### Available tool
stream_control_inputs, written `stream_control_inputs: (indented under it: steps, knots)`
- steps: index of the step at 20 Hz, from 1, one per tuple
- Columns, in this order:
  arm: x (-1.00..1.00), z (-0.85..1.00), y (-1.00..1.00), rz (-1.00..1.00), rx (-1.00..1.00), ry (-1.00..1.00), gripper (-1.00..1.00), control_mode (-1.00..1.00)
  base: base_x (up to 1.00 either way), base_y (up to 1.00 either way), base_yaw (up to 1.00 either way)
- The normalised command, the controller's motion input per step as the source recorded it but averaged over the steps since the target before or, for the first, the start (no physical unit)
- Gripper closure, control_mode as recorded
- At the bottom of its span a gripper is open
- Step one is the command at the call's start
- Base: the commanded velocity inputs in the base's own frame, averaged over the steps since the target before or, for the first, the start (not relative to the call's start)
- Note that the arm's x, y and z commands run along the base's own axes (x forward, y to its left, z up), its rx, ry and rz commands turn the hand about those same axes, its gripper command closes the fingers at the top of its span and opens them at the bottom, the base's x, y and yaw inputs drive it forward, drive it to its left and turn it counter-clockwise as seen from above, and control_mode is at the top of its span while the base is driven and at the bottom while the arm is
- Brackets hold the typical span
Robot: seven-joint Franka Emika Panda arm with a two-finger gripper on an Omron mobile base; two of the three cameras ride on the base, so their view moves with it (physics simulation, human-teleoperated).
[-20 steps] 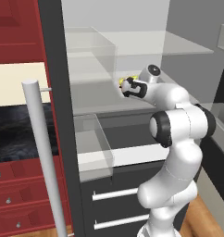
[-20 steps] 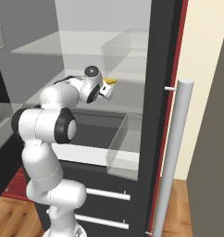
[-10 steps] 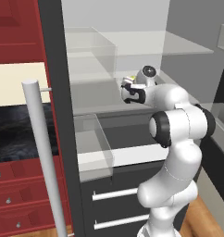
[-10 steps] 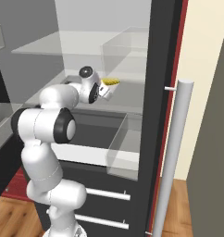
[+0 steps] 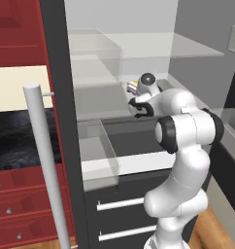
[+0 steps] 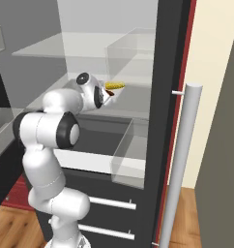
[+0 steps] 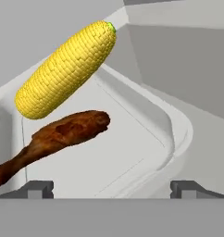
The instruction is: Place the tupperware containing the chicken drumstick and corn meal in the microwave. Close the microwave door and press the start button to reheat the meal.
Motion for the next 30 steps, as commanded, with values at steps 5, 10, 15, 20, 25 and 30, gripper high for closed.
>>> stream_control_inputs:
  steps: [5,10,15,20,25,30]
  knots:
    - [0.29,-0.25,0.0,-0.08,0.03,0.2,-1.0,-1.0,0.0,0.0,0.0]
    - [0.04,-0.37,0.0,-0.05,0.0,0.16,1.0,-1.0,0.0,0.0,0.0]
    - [-0.02,-0.02,0.0,0.0,0.0,0.0,1.0,-1.0,0.0,0.0,0.0]
    - [-0.52,-0.01,0.0,-0.02,0.0,0.0,1.0,-1.0,0.0,0.0,0.0]
    - [-0.98,0.0,0.05,-0.04,0.0,0.0,1.0,-1.0,0.0,0.0,0.0]
    - [-1.0,0.0,0.01,-0.01,0.0,0.0,1.0,-1.0,0.0,0.0,0.0]
